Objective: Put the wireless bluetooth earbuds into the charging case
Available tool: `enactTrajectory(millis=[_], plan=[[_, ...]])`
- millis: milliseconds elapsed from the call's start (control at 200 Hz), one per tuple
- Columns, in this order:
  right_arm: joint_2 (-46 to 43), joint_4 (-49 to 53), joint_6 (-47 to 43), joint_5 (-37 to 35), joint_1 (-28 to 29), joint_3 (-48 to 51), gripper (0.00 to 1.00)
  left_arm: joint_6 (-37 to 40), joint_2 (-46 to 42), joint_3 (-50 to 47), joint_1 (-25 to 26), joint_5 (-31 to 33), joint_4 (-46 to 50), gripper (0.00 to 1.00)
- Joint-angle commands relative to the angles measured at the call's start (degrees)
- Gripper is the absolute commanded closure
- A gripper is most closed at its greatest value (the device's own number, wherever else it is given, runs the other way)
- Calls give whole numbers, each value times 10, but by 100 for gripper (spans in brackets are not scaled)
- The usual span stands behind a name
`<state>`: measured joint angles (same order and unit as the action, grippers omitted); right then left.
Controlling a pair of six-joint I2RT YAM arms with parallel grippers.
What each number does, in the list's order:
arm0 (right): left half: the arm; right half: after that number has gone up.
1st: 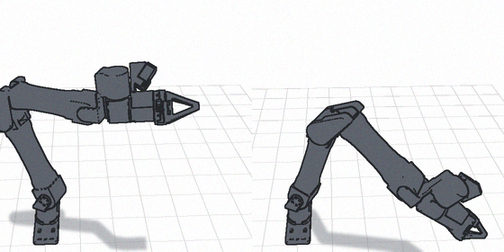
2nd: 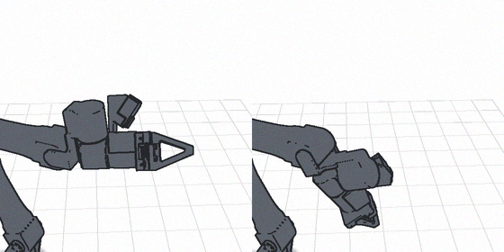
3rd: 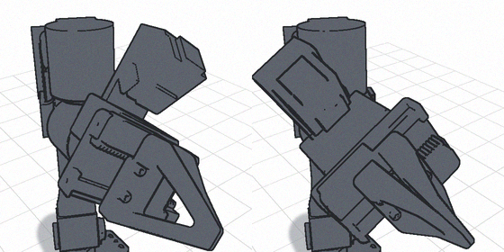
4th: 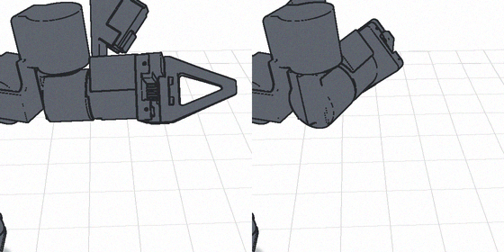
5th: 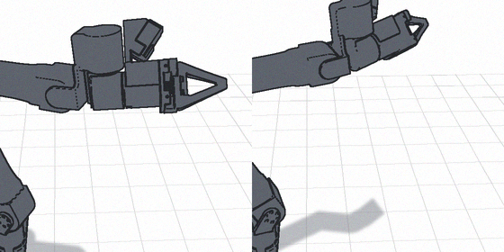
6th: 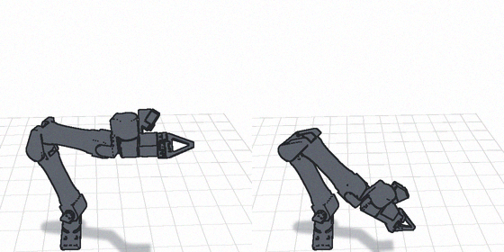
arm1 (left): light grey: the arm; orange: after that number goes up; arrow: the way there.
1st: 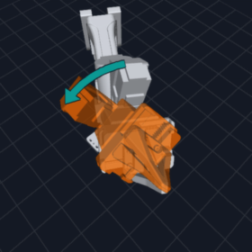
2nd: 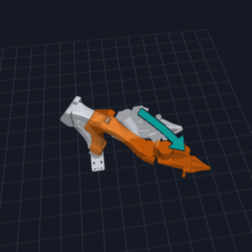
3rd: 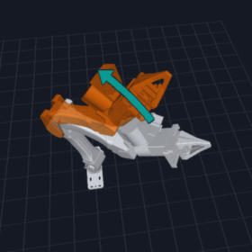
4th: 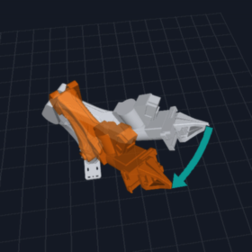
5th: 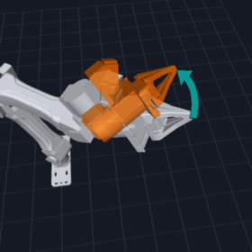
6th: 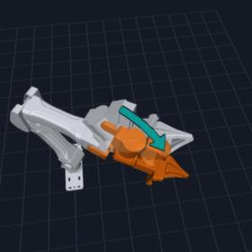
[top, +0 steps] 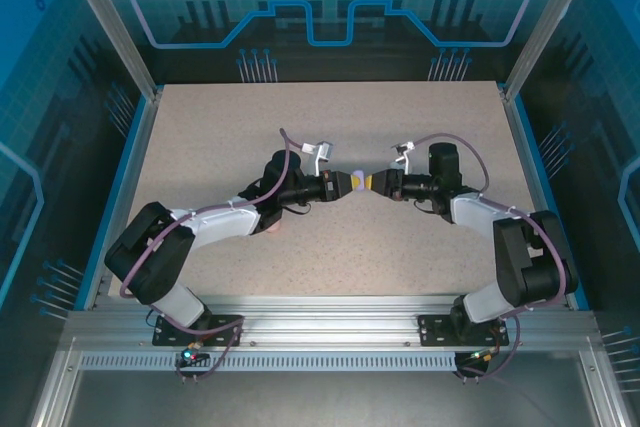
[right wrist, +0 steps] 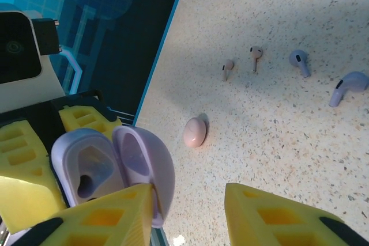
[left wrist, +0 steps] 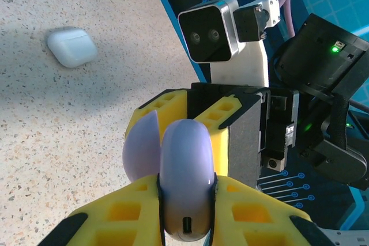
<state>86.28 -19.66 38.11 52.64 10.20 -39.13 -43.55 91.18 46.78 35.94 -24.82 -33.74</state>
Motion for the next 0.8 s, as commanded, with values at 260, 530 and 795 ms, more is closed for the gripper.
enactTrajectory(millis=[260,530,795], plan=[[16,-2,-14,38,18,-35,77,-1,12,34,8,-16,-21,100],[14,18,-22,29,15,-41,100,-4,14,40,11,-15,-22,100],[-16,157,-67,-50,8,-74,100,-3,-3,25,10,28,-13,41]])
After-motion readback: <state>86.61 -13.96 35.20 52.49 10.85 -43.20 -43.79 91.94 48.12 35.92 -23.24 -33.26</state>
